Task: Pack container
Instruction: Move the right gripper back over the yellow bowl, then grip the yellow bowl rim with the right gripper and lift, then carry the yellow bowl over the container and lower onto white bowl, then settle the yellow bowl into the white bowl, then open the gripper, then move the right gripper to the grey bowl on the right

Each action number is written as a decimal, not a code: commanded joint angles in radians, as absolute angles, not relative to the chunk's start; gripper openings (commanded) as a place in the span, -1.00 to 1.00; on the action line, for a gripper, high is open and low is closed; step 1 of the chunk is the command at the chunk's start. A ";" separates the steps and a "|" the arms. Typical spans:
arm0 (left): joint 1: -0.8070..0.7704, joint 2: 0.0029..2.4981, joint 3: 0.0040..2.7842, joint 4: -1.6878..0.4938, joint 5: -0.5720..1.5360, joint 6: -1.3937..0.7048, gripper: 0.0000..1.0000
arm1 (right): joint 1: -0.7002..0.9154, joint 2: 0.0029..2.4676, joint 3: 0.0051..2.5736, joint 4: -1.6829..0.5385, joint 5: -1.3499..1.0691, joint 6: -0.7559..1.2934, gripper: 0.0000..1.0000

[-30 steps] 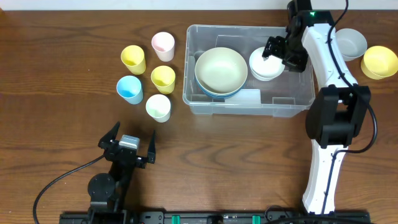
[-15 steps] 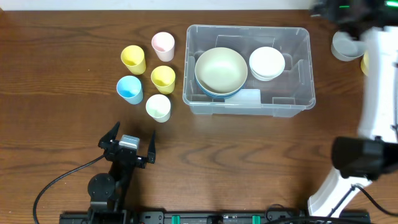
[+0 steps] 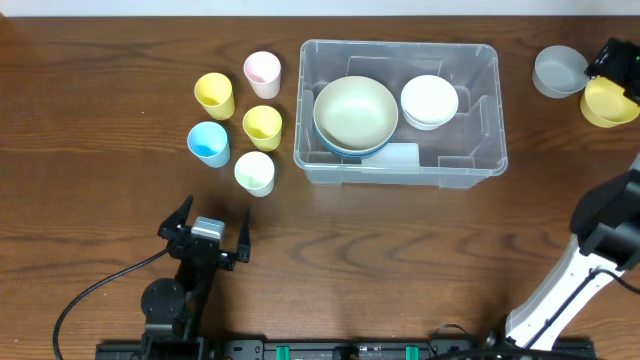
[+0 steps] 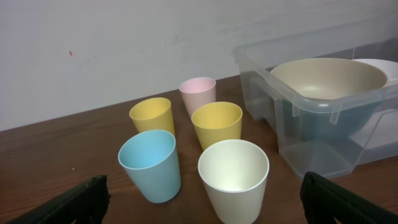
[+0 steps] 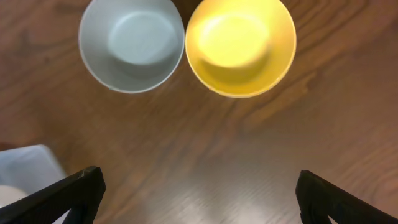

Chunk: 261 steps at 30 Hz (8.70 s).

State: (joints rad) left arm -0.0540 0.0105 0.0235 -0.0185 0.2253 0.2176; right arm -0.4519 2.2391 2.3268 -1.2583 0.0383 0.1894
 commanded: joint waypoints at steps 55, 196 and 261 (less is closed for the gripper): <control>-0.049 0.010 0.004 -0.050 0.232 0.228 0.96 | -0.469 2.571 2.313 -1.092 0.075 -0.449 0.89; -0.049 0.010 0.004 -0.050 0.231 0.228 0.96 | 0.241 2.365 2.293 -1.239 0.014 -0.012 -0.97; -0.049 0.010 0.004 -0.050 0.232 0.228 0.96 | -0.405 2.325 2.509 -1.377 0.101 0.449 0.99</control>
State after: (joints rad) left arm -0.0540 0.0113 0.0235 -0.0181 0.2253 0.2180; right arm -0.3801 2.3234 2.5538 -1.3964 0.1196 0.3588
